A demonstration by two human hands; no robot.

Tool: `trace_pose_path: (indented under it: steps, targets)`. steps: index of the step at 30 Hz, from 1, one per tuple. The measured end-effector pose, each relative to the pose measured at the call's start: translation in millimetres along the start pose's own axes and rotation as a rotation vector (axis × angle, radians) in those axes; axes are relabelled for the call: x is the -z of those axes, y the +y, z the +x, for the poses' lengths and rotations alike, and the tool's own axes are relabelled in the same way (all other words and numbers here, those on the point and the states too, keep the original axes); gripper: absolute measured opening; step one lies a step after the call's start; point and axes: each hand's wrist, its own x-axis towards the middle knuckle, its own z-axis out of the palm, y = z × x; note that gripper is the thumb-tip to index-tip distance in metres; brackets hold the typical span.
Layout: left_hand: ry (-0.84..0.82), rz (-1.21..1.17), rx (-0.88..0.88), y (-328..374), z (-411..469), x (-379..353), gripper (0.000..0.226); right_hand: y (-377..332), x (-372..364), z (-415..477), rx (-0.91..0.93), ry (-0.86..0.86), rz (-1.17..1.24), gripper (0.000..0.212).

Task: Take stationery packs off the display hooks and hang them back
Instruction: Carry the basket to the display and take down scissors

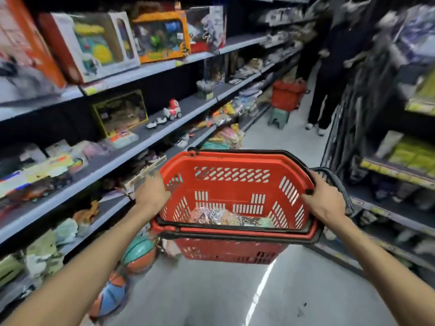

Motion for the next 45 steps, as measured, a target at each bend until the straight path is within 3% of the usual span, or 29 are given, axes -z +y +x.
trace_pose_path:
  steps: [10,19,27,32,36,45]
  targets:
    - [0.002,-0.066,-0.242,109,201,27,0.056,-48,28,122,-0.165,0.15,0.048,0.085]
    - [0.004,-0.167,-0.477,239,337,6,0.047,-2,36,251,-0.362,0.216,0.051,0.08]
    - [-0.053,-0.146,-0.519,381,422,-43,0.05,57,41,386,-0.408,0.224,0.057,0.079]
    - [-0.098,-0.165,-0.527,439,488,-75,0.04,82,49,467,-0.426,0.23,0.056,0.081]
    - [-0.077,-0.155,-0.539,494,540,-96,0.047,96,53,543,-0.442,0.235,0.07,0.082]
    - [-0.119,-0.158,-0.561,609,712,-178,0.038,121,23,731,-0.505,0.2,0.033,0.085]
